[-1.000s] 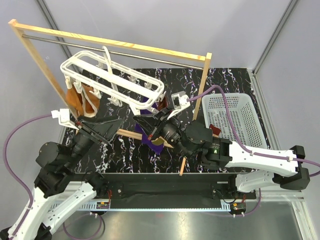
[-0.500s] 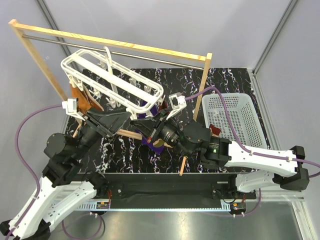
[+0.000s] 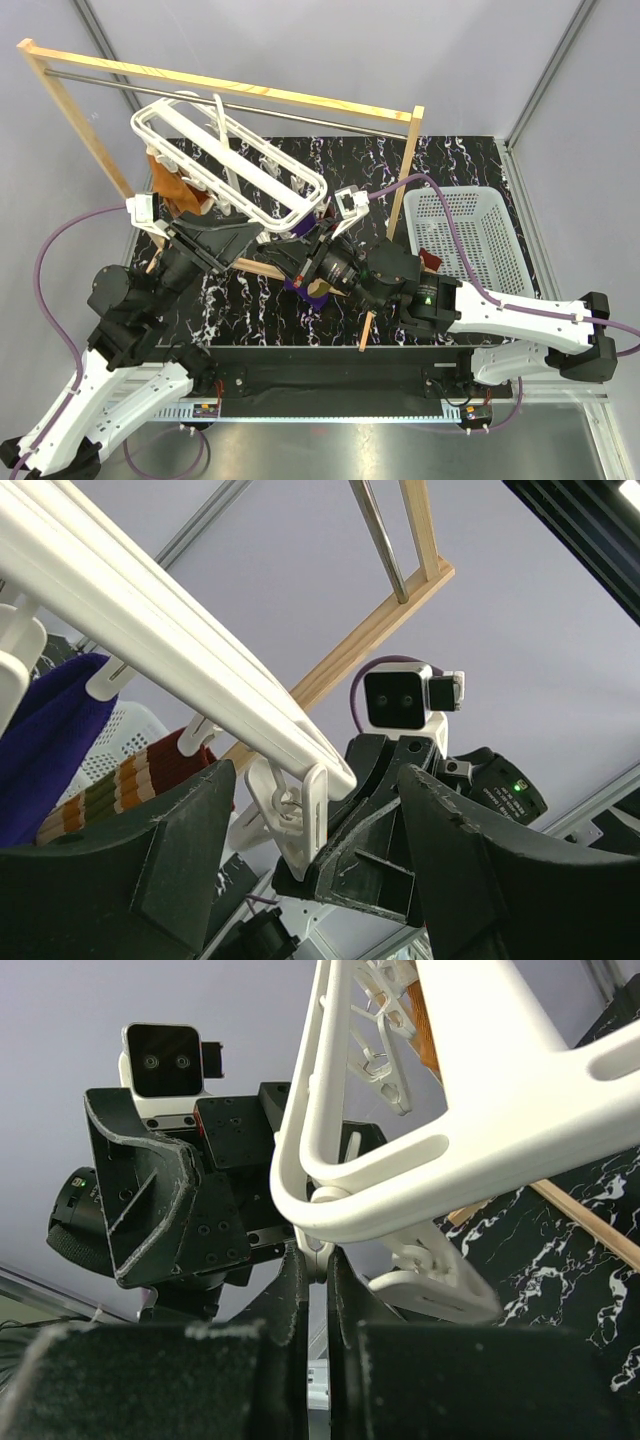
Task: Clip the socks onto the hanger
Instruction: Open the clamp at the hanger.
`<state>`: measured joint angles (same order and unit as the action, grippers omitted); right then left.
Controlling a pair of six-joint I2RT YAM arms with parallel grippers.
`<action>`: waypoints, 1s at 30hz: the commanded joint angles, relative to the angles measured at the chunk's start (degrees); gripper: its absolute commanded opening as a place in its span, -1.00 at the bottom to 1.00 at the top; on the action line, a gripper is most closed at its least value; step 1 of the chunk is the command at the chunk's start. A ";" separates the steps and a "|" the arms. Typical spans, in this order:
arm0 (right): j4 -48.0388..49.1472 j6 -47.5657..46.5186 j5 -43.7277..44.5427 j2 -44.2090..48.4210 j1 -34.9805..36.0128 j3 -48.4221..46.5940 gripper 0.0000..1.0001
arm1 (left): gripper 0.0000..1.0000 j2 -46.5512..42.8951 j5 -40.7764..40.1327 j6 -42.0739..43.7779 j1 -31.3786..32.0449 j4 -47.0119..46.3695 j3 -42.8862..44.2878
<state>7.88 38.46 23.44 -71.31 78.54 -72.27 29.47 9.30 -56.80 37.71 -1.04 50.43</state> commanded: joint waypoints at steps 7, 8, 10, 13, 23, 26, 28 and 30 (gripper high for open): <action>4.34 3.64 -2.87 1.35 -0.67 1.16 -1.00 | 0.40 -0.12 1.42 -1.83 0.08 -3.18 -0.60; 4.42 3.64 -2.88 1.26 -0.76 1.08 -1.00 | 0.39 -0.29 1.34 -2.00 0.17 -3.18 -0.86; 4.16 3.82 -3.14 0.73 -0.85 0.73 -1.00 | 0.30 -0.82 1.16 -2.35 0.17 -3.35 -1.13; 4.16 4.08 -3.14 0.65 -1.11 0.73 -1.00 | 0.15 -1.26 1.07 -2.88 0.08 -3.88 -1.48; 4.51 5.14 -3.49 3.19 -2.43 3.36 -1.00 | 0.09 -2.84 0.37 -2.18 0.08 -5.11 -3.59; 4.34 5.22 -4.02 3.72 -2.69 3.63 -1.00 | 0.09 -2.93 0.28 -2.53 0.08 -7.30 -4.82; 4.25 5.31 -4.45 3.63 -2.87 3.54 -1.00 | 0.09 -2.58 0.54 -2.71 0.08 -8.10 -5.34; 4.16 5.75 -5.33 3.37 -3.04 3.45 -1.00 | 0.09 -2.23 0.89 -3.32 0.17 -9.15 -5.70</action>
<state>10.46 43.05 19.73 -69.28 76.05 -68.55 27.07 9.43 -59.46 37.69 -4.47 45.19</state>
